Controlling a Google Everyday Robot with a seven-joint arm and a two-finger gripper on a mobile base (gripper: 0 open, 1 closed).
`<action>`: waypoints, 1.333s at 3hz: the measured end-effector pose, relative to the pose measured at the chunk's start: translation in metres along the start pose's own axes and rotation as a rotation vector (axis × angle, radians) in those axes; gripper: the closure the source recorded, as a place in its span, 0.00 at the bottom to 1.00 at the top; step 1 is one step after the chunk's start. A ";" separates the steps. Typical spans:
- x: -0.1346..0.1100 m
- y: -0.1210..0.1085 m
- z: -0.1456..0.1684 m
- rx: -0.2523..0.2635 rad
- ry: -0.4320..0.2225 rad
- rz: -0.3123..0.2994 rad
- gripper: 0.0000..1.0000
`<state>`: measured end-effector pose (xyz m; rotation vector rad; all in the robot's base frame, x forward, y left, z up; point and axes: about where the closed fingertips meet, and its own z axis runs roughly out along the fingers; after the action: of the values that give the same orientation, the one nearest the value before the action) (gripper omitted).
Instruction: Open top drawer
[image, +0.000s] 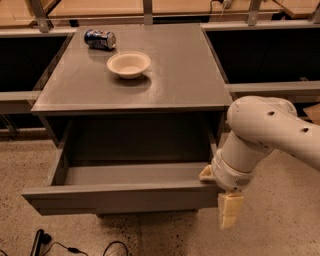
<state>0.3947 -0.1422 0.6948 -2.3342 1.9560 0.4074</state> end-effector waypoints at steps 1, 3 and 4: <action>-0.017 0.016 -0.012 0.017 0.032 -0.042 0.21; -0.062 -0.025 -0.031 0.217 0.107 -0.177 0.21; -0.077 -0.065 -0.036 0.303 0.129 -0.207 0.22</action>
Offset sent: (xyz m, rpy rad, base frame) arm 0.0117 0.0509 0.0527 -0.0775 -0.2762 0.1410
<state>0.4516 -0.0643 0.7405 -2.3763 1.6595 -0.0523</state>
